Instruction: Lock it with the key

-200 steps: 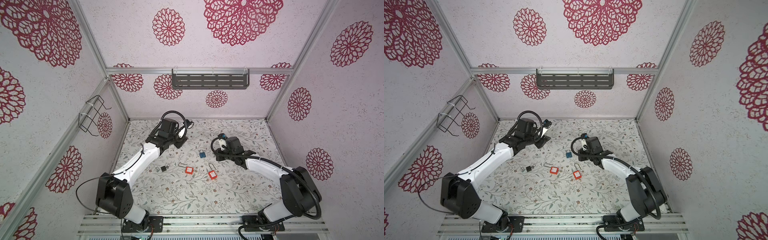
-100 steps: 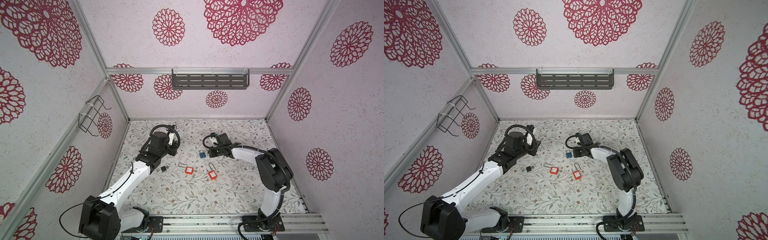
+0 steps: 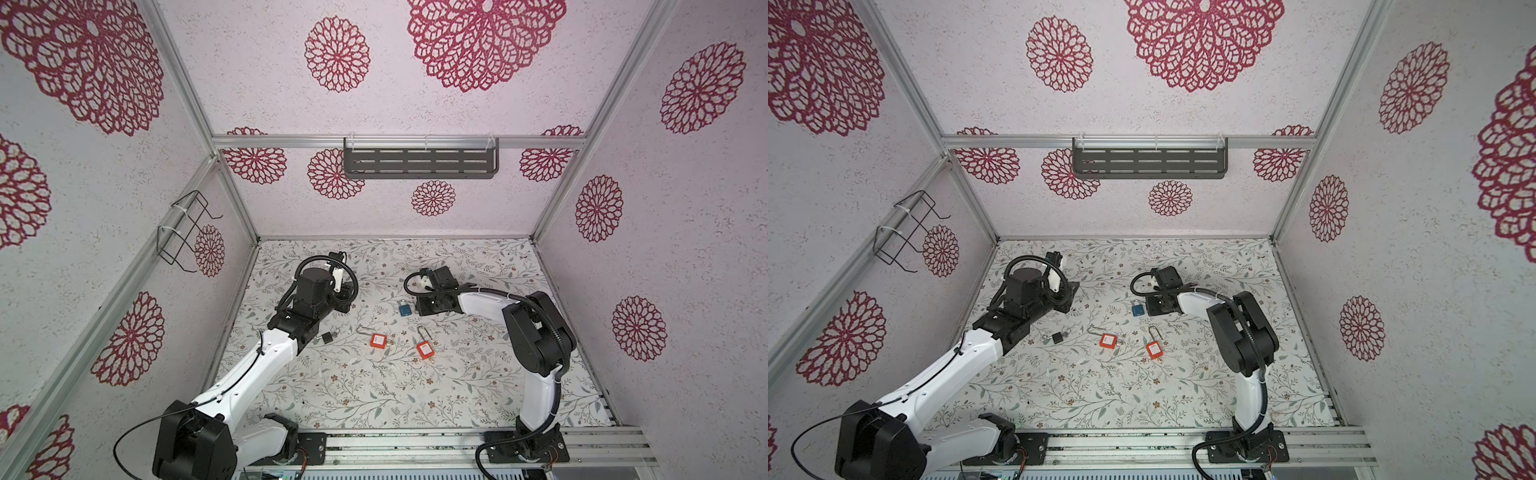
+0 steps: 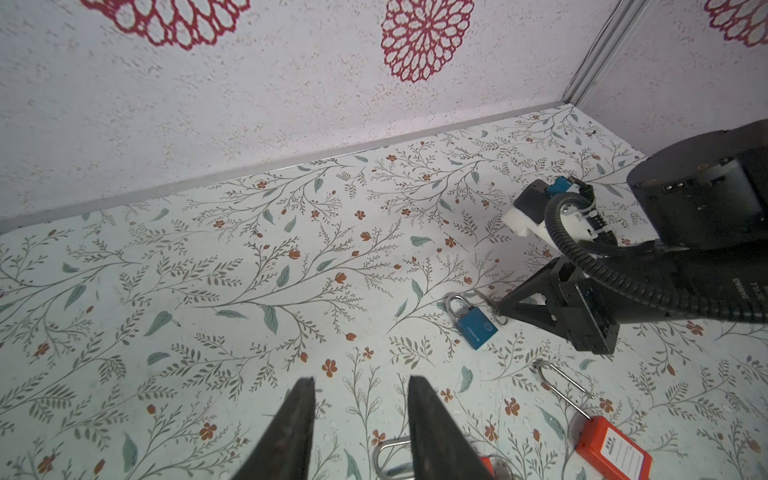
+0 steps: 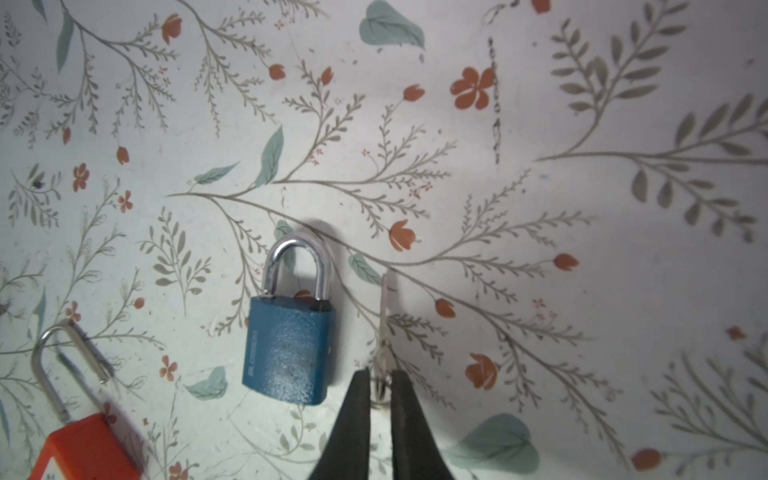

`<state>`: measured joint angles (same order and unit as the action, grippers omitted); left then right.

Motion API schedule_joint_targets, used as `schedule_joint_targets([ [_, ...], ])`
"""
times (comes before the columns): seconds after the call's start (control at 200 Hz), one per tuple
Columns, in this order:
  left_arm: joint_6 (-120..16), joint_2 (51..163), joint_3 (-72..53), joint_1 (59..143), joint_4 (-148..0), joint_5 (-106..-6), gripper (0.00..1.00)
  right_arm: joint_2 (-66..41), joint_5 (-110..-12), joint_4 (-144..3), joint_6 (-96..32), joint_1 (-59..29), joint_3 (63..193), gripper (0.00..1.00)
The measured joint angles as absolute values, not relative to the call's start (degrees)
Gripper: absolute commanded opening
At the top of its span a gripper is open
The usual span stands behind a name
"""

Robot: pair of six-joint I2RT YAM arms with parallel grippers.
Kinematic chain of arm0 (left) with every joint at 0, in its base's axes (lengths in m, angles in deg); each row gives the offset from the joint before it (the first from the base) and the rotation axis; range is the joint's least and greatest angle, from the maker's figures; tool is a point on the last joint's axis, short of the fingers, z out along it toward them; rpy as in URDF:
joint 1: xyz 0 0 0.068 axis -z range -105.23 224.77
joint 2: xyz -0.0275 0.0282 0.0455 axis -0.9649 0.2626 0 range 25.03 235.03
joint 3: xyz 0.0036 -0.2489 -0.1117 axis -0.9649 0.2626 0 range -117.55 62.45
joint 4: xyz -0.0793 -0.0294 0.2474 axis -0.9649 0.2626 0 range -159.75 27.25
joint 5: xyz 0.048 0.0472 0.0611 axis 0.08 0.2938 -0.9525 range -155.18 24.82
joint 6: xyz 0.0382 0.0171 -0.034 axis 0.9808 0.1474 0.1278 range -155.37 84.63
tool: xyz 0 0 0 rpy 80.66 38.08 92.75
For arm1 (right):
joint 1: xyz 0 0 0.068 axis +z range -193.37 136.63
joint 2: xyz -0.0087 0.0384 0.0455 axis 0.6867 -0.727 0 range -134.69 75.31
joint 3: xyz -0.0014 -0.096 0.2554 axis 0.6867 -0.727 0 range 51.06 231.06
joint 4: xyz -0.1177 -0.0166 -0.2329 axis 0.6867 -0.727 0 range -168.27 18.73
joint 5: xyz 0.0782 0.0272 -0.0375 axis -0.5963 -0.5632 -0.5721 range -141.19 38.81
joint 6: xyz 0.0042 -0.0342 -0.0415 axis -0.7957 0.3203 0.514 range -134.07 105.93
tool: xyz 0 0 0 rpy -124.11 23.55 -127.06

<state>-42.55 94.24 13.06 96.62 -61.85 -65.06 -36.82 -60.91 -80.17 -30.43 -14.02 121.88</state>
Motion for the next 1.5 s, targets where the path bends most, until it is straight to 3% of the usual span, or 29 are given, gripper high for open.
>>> schedule_joint_targets([
  [0.165,-42.52,94.15,13.69,96.62,-62.42,-65.08,0.60,-36.74,-58.98,-81.62,-30.21,-13.98,122.08,0.42],
  [0.32,-42.66,94.00,13.69,96.62,-62.79,-64.19,0.74,-33.57,-56.89,-83.32,-28.59,-13.39,122.04,0.43],
  [0.505,-43.60,94.00,13.69,96.58,-63.07,-61.67,0.83,-21.26,-53.85,-87.71,-25.69,-11.23,120.79,0.44],
  [0.671,-45.91,93.98,15.57,96.58,-65.17,-59.79,1.00,-8.69,-52.54,-91.14,-26.17,-8.06,112.14,0.42],
  [1.011,-51.88,97.04,13.61,96.58,-62.57,-60.25,0.97,-2.99,-50.85,-97.66,-29.32,-2.13,98.54,0.50],
  [1.501,-54.44,98.44,11.27,96.58,-57.78,-61.21,0.97,-12.47,-49.89,-96.94,-29.18,1.67,102.78,0.58],
])
